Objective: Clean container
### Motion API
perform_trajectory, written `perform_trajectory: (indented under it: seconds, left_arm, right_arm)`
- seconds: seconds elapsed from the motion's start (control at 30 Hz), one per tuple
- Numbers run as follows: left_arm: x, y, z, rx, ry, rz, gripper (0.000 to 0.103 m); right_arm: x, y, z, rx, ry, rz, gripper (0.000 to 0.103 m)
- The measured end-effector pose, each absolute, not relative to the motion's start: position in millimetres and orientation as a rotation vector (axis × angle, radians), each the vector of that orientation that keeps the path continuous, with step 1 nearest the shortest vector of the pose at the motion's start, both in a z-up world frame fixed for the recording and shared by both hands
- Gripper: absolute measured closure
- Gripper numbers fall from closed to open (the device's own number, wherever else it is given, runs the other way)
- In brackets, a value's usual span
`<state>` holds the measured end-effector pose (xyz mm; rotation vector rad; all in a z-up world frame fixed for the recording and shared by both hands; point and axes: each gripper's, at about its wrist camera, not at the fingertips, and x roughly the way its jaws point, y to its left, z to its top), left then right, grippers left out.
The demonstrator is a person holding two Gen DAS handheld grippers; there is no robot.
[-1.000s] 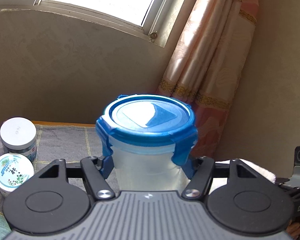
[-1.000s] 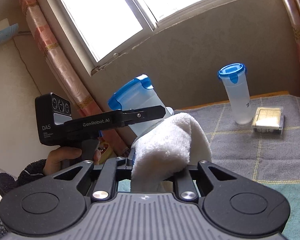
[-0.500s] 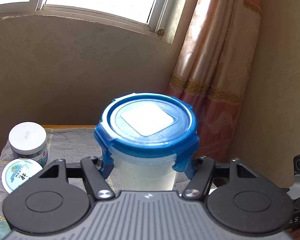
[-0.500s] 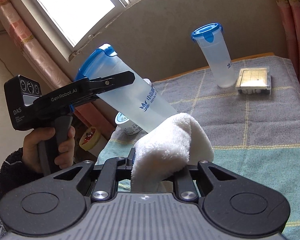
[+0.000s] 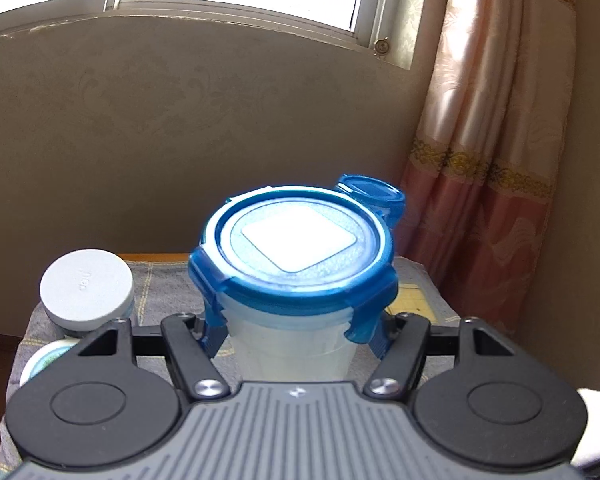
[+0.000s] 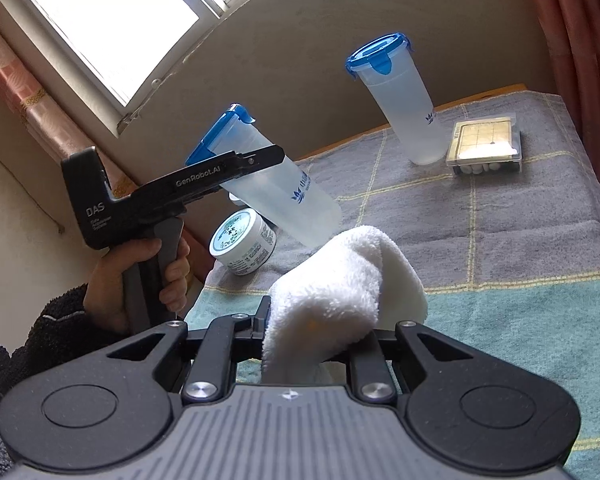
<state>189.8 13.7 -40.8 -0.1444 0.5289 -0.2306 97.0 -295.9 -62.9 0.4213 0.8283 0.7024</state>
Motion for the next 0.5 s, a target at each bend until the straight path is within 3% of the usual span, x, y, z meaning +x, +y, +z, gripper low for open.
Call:
perform_trajectory:
  seconds: [0.5]
  left_arm:
    - [274,41,-55,-0.126,0.553,-0.017,0.037]
  right_arm:
    - [120,-311,-80,0.475,0.837,0.685,0.082]
